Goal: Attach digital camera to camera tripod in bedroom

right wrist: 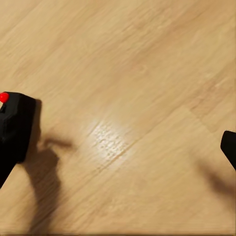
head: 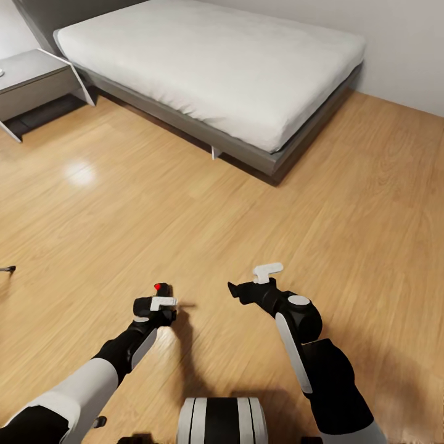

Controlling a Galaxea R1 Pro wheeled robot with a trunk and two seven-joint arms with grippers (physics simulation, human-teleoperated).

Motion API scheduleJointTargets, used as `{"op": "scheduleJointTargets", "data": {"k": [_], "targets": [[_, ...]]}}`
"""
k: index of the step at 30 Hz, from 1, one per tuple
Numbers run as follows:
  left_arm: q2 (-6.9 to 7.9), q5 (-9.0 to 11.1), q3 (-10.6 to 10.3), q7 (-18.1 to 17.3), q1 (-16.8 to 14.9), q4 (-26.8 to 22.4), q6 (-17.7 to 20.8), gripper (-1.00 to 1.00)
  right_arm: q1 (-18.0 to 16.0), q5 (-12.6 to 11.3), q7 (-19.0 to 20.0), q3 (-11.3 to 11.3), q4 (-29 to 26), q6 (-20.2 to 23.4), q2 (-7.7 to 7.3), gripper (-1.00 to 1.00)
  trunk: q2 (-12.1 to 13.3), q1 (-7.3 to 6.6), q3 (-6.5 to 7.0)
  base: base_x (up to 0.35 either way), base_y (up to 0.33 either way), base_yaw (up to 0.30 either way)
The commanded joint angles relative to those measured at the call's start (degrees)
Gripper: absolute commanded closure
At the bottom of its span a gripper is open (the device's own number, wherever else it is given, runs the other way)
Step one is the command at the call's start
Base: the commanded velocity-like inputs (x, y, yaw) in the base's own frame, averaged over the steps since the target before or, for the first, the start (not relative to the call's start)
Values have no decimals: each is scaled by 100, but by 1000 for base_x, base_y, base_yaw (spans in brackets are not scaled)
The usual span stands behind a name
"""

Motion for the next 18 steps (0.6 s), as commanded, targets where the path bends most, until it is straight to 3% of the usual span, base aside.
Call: {"op": "scheduleJointTargets", "data": {"k": [1, 8, 18], "targets": [[8, 54, -48, 48, -2, -15, 28, -100, -3, -24, 0, -3, -5, 27, 2, -100, -3, 1, -26, 0, 0, 0], [13, 54, -38, 52, -2, -15, 27, -100, -3, -24, 1, -3, -5, 28, 3, -100, -12, 19, -181, 0, 0, 0], [13, 53, -33, 55, -2, -15, 33, -100, -2, -24, -1, -3, -5, 29, 3, -100, -12, 19, -181, 0, 0, 0]]}}
